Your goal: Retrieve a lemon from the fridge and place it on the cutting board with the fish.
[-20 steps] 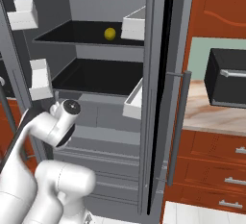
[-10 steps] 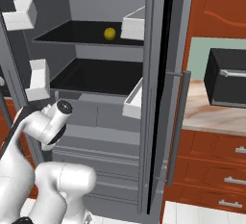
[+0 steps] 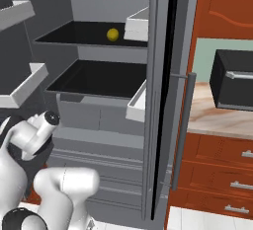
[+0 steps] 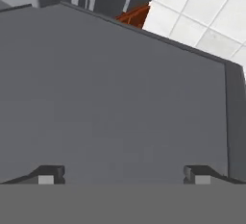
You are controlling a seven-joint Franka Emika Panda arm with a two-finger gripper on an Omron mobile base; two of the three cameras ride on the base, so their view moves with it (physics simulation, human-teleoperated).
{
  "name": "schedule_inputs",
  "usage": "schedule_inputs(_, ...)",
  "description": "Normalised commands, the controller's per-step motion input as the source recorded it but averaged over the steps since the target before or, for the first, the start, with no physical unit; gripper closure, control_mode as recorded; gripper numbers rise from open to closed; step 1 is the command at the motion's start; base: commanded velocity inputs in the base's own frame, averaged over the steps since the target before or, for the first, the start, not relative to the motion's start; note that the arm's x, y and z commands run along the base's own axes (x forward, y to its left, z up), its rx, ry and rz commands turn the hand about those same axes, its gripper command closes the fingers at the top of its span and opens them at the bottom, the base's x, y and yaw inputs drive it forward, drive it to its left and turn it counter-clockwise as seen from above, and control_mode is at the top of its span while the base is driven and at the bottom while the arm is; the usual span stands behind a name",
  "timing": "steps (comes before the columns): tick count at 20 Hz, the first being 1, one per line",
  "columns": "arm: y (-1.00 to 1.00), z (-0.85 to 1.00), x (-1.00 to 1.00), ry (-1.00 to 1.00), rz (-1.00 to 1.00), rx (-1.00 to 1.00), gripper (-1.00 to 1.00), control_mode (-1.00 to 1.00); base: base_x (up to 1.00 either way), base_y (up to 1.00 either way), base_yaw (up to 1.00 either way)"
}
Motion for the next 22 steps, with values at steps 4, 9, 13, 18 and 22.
schedule_inputs(4, 0.57, -0.03, -0.05, 0.11, 0.03, 0.08, -1.0, -1.0, 0.0, 0.0, 0.0)
schedule_inputs(9, 0.22, 0.0, 0.0, 0.03, 0.01, 0.02, -1.0, -1.0, 0.0, 0.0, 0.0)
schedule_inputs(13, 0.0, 0.0, 0.0, 0.0, 0.0, 0.0, -1.0, -1.0, 0.0, 0.0, 0.0)
schedule_inputs(18, -0.55, 0.0, 0.0, 0.04, -0.02, -0.09, -1.0, -1.0, 0.0, 0.0, 0.0)
schedule_inputs(22, -1.0, -0.08, 0.0, 0.01, -0.01, -0.27, -1.0, -1.0, 0.0, 0.0, 0.0)
